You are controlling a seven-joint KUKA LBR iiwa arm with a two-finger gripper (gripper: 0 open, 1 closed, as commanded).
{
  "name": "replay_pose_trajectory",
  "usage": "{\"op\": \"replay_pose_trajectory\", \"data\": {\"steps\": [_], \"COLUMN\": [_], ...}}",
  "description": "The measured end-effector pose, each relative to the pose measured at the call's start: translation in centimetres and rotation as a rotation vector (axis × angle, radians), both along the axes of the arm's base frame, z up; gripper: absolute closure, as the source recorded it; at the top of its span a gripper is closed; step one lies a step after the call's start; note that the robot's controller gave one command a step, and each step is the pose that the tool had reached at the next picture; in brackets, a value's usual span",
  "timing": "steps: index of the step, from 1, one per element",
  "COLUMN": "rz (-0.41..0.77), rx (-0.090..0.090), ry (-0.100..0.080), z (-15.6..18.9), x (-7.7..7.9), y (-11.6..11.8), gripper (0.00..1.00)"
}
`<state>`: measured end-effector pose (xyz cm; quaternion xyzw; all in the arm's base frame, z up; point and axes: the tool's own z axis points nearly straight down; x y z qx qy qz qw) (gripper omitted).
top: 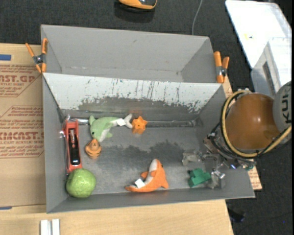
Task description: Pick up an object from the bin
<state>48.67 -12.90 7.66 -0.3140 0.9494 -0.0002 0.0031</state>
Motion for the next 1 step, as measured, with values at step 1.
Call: {"op": "replay_pose_trajectory", "data": {"steps": [1], "rz": [-0.004], "rx": [0.002], "ry": [0.001], "z": [-0.55], "x": [-0.45], "y": [0.85], "gripper": [1.00]}}
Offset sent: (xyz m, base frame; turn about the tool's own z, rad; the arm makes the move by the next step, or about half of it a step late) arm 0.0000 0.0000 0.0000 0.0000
